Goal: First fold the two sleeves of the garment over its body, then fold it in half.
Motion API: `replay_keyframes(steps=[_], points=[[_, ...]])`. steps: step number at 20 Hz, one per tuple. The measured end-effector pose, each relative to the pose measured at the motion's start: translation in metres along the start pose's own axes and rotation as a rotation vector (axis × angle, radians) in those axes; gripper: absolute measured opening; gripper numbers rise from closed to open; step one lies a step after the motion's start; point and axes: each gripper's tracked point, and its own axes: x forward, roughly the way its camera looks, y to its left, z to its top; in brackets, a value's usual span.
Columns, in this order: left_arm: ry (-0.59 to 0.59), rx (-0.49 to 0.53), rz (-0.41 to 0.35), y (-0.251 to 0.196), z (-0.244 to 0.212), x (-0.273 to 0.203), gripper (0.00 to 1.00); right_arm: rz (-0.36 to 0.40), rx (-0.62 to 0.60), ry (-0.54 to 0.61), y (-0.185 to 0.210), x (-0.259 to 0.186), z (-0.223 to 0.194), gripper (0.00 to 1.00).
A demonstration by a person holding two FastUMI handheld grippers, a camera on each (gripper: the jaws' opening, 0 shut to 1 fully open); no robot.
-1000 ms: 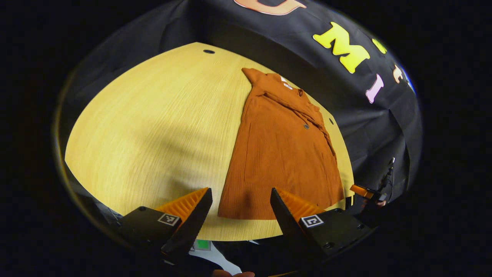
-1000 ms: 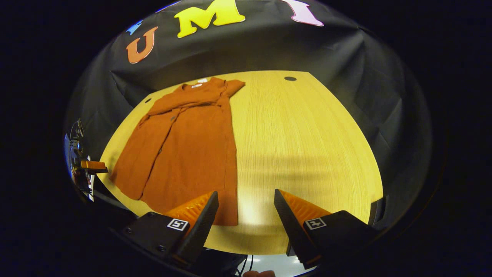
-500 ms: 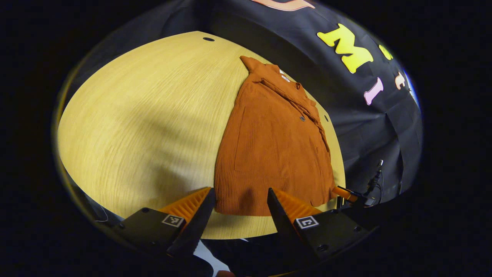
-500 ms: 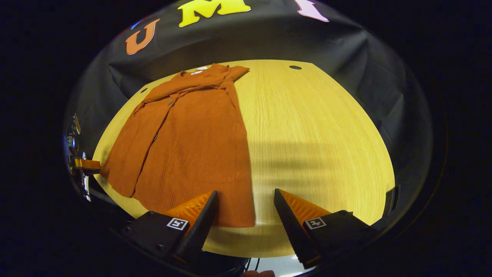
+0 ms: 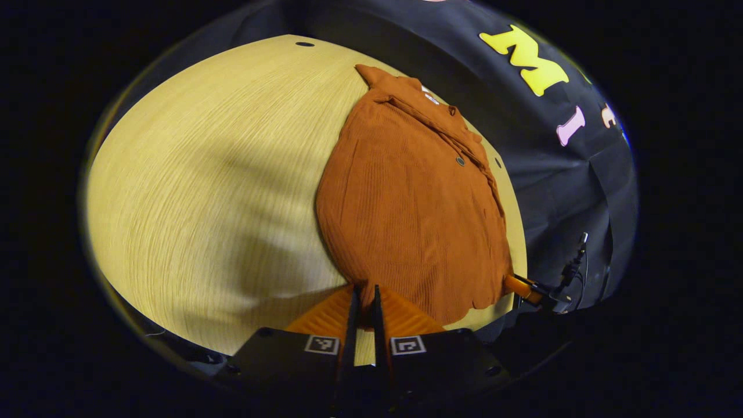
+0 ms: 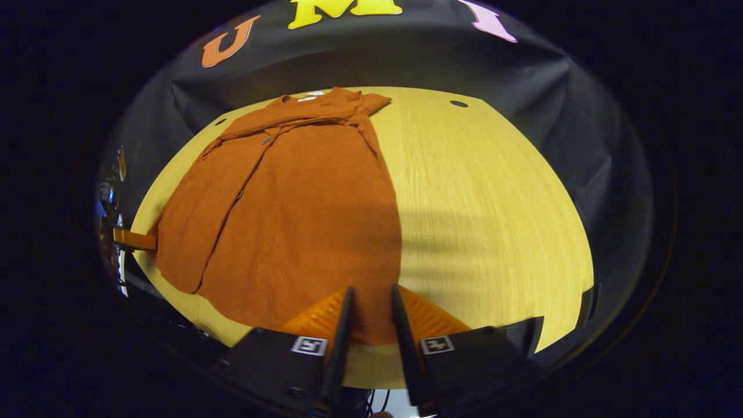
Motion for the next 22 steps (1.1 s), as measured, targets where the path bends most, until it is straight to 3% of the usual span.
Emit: replay_keyframes(steps=[1, 2, 4, 6, 10, 13, 16, 20, 22], points=[[-0.001, 0.004, 0.003, 0.0, 0.0, 0.0, 0.16, 0.004, 0.008, 0.011, 0.005, 0.001, 0.0, 0.26], [0.004, 0.001, 0.009, 0.001, 0.0, -0.002, 0.1, 0.017, 0.019, 0.018, 0.007, -0.001, 0.0, 0.05], [-0.008, -0.012, -0.035, -0.01, 0.004, -0.014, 0.05, 0.074, 0.061, 0.03, 0.018, -0.011, 0.002, 0.05], [-0.027, -0.01, -0.07, -0.02, 0.012, -0.029, 0.03, 0.106, 0.09, 0.007, 0.02, -0.027, 0.015, 0.01], [-0.07, 0.027, -0.116, -0.037, 0.027, -0.072, 0.03, 0.169, 0.177, -0.064, 0.024, -0.071, 0.052, 0.01], [-0.109, 0.102, -0.169, -0.06, 0.035, -0.117, 0.03, 0.214, 0.259, -0.13, 0.02, -0.111, 0.103, 0.01], [-0.159, 0.16, -0.223, -0.084, 0.044, -0.165, 0.03, 0.235, 0.328, -0.2, 0.0, -0.134, 0.186, 0.01], [-0.214, 0.215, -0.306, -0.116, 0.06, -0.21, 0.03, 0.238, 0.408, -0.266, -0.031, -0.187, 0.249, 0.0], [-0.226, 0.233, -0.281, -0.119, 0.077, -0.208, 0.03, 0.255, 0.424, -0.295, -0.035, -0.198, 0.284, 0.0]])
